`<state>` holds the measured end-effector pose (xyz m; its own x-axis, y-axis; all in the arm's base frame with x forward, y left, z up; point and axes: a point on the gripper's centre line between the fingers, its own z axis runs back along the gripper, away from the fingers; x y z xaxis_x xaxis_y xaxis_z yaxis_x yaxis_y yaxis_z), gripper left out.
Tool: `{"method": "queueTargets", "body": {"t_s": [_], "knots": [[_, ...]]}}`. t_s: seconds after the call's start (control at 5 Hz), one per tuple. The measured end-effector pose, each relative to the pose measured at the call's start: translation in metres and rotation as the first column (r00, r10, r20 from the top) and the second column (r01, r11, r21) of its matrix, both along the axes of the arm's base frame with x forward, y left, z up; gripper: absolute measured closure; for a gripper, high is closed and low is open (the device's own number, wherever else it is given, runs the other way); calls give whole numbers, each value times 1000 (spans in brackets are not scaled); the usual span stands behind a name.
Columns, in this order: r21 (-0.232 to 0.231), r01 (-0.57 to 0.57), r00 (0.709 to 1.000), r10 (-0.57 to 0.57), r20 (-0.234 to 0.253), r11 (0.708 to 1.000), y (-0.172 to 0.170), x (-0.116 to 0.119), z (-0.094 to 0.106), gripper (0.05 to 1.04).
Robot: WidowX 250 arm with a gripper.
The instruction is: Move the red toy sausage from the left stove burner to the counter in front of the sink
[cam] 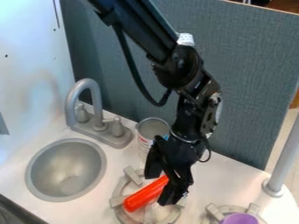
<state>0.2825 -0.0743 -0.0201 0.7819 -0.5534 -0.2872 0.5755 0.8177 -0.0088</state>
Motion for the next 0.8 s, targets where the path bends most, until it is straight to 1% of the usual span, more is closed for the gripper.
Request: {"method": "queueTargets", "body": {"t_s": [0.2,0.4,0.6,0.8], "knots": [[5,-2,1000,3,-29,1000,1,-6,-11,73],[-73,-71,997,73,28,995,0,-3,-23,73],[-67,-206,978,208,33,976,18,3,-28,73],[-1,-305,944,302,130,952,31,9,-34,73]]}}
